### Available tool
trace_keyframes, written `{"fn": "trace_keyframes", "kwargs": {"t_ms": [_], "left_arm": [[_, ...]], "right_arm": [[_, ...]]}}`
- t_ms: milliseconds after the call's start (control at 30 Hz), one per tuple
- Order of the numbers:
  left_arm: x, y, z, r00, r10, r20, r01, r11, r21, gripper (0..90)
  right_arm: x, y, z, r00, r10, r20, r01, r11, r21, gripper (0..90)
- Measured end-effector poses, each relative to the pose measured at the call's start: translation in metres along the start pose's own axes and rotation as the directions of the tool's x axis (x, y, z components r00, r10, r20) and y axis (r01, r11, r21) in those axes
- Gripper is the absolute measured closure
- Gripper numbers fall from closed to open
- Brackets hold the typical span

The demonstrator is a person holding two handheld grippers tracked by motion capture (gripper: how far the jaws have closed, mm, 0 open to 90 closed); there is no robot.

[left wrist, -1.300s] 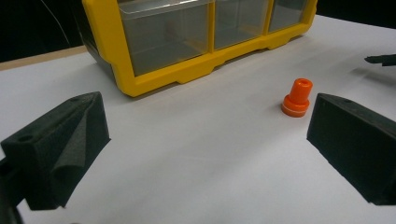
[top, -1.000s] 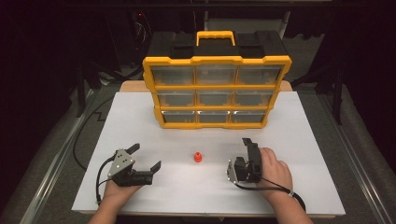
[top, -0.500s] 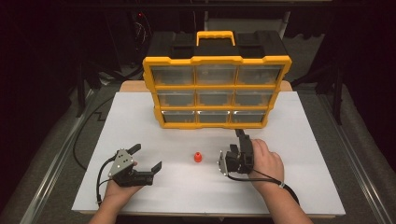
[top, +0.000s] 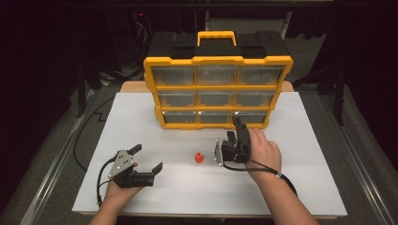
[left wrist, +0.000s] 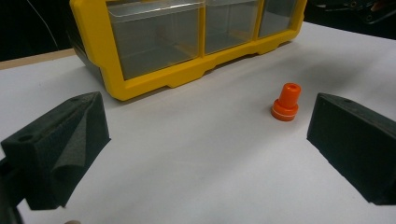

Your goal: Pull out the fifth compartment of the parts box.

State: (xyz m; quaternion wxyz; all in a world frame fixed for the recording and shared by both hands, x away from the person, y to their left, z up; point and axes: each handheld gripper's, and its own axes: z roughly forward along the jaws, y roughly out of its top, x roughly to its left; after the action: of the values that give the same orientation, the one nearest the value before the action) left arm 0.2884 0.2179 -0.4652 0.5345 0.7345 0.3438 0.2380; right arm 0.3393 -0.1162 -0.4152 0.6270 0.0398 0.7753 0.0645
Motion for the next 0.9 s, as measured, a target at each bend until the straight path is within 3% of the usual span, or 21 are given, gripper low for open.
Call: {"fn": "trace_keyframes", "kwargs": {"t_ms": [600,633,767,833,867,900], "left_arm": [[0.000,0.000,0.000,1.0000,-0.001,0.005,0.001,1.0000,-0.005,0.2],[0.000,0.000,0.000,1.0000,0.000,0.005,0.000,1.0000,-0.006,0.2],[0.000,0.000,0.000,1.0000,0.000,0.007,0.000,1.0000,-0.008,0.2],[0.000,0.000,0.000,1.0000,-0.001,0.008,0.001,1.0000,-0.008,0.2],[0.000,0.000,0.000,1.0000,-0.001,0.008,0.001,1.0000,-0.008,0.2],[0.000,0.000,0.000,1.0000,-0.001,0.009,0.001,1.0000,-0.009,0.2]], "right_arm": [[-0.033,0.022,0.026,0.9979,0.001,0.065,-0.002,1.000,0.008,48.2],[-0.036,0.024,0.028,0.9964,-0.022,0.082,0.022,1.000,0.001,49.2],[-0.042,0.031,0.034,0.9948,-0.022,0.100,0.022,1.000,0.003,53.2],[-0.045,0.034,0.038,0.9934,-0.043,0.106,0.043,0.999,-0.001,56.0],[-0.045,0.035,0.039,0.9943,-0.029,0.103,0.029,1.000,0.005,57.2],[-0.047,0.037,0.041,0.9933,-0.049,0.105,0.049,0.999,0.005,58.4]]}}
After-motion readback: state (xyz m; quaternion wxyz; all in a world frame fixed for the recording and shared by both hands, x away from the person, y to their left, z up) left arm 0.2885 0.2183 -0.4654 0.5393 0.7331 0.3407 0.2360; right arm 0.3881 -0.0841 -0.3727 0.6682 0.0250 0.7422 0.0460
